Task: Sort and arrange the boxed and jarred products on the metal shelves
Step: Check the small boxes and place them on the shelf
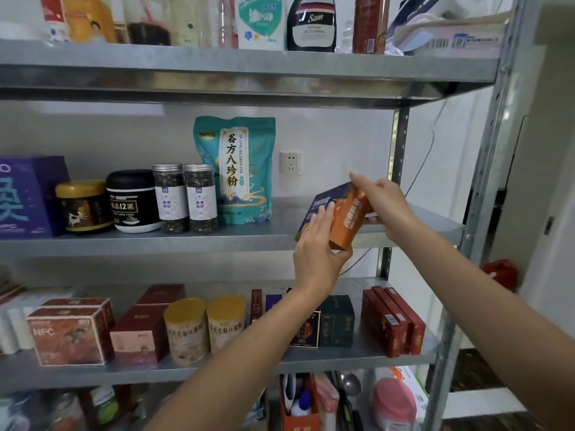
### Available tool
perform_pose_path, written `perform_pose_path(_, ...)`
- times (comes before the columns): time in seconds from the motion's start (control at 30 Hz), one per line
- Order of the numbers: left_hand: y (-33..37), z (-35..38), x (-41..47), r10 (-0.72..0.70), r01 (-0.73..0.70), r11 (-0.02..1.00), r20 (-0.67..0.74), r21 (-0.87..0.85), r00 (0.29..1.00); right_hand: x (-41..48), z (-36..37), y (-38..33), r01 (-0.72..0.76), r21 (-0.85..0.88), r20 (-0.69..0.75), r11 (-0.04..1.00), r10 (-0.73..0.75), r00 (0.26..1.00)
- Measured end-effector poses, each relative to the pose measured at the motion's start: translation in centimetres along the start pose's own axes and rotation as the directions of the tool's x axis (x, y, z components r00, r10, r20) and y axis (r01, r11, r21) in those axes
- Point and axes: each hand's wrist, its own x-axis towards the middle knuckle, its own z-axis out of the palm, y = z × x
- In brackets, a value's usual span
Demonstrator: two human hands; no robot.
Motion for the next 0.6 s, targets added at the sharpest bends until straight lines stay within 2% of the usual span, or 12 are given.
perform_pose_path(0.07,0.0,-0.8,-0.7,-0.089,0.089,0.982,0.007,-0.169,0.996,-0.7,-0.3,0.4,0.014,0.049,0.000,0.999,-0.014,1.000)
perform_pose_path(0.17,0.5,-1.9,-2.0,-0.182,0.179,0.892,0.031,-0.414,0.983,-1.4,-0.5,1.6,0.061,0.027,-0.043,0.998,-0.059,0.997)
perform_pose_path(0.27,0.7,-3.0,-3.1,-0.177,0.198,0.819,0.093,-0.538,0.980,-2.2,0.0,3.6,0.115,-0.016,-0.003,0.993,-0.115,0.993)
perform_pose_path(0.4,1.1,-4.9,-3.9,-0.166,0.314,0.705,0.283,-0.636,0.945,-3.4,0.3,5.1,0.081,0.063,0.033,0.995,-0.083,0.996)
perform_pose_path(0.6,1.3,-6.3,-4.8,-0.177,0.380,0.681,0.362,-0.626,0.915,-4.2,0.0,6.5,0.173,0.024,-0.019,0.985,-0.173,0.985)
